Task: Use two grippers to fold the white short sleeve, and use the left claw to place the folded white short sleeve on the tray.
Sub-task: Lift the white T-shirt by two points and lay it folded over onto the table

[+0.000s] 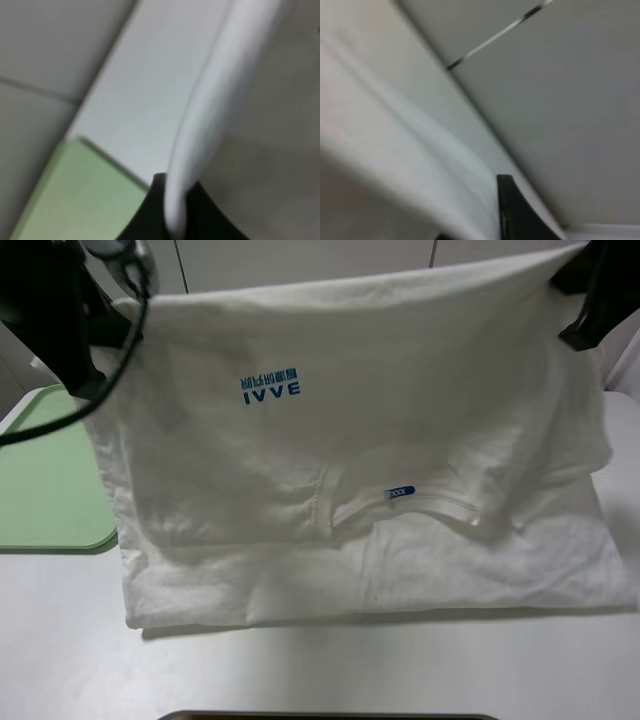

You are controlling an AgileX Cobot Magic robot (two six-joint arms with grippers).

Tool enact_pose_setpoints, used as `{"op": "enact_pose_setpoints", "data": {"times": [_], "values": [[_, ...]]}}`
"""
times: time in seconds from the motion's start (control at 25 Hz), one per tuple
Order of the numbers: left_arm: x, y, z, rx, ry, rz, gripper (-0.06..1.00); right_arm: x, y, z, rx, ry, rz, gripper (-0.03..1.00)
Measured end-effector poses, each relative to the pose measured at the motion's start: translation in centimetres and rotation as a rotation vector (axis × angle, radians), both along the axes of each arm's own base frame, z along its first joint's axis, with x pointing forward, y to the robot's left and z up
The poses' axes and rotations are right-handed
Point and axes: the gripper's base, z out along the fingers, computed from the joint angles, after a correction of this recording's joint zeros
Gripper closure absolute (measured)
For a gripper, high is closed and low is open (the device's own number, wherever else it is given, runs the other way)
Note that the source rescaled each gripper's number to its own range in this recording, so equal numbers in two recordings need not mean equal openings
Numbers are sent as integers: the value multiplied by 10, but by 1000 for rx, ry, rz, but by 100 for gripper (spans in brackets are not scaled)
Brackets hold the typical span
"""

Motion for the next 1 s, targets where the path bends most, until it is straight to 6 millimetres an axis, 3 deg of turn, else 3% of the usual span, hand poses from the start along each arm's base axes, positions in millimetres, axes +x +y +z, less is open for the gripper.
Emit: {"op": "enact_pose_setpoints", "data": {"times": [0.08,0.12,0.24,0.4,0.64,0.84,0.92,1.0], "values": [[16,-4,-18,62,45,24,94,23,5,-22,-38,71,-16,97],[26,-7,-31,101,73,39,94,23,5,-22,-38,71,-16,97],[50,-11,-63,202,126,94,94,49,10,-51,-66,145,-58,97],[60,-11,-70,239,87,117,94,66,12,-65,-83,149,-87,97],[64,-11,-43,195,-5,144,94,66,11,-53,-104,86,-80,97],[62,-9,-23,174,-45,158,94,52,6,-9,-59,-37,-89,97],[54,-3,19,120,-133,186,94,41,3,11,-37,-99,-89,97],[46,1,39,91,-174,198,94,30,0,27,-18,-150,-90,97]]}}
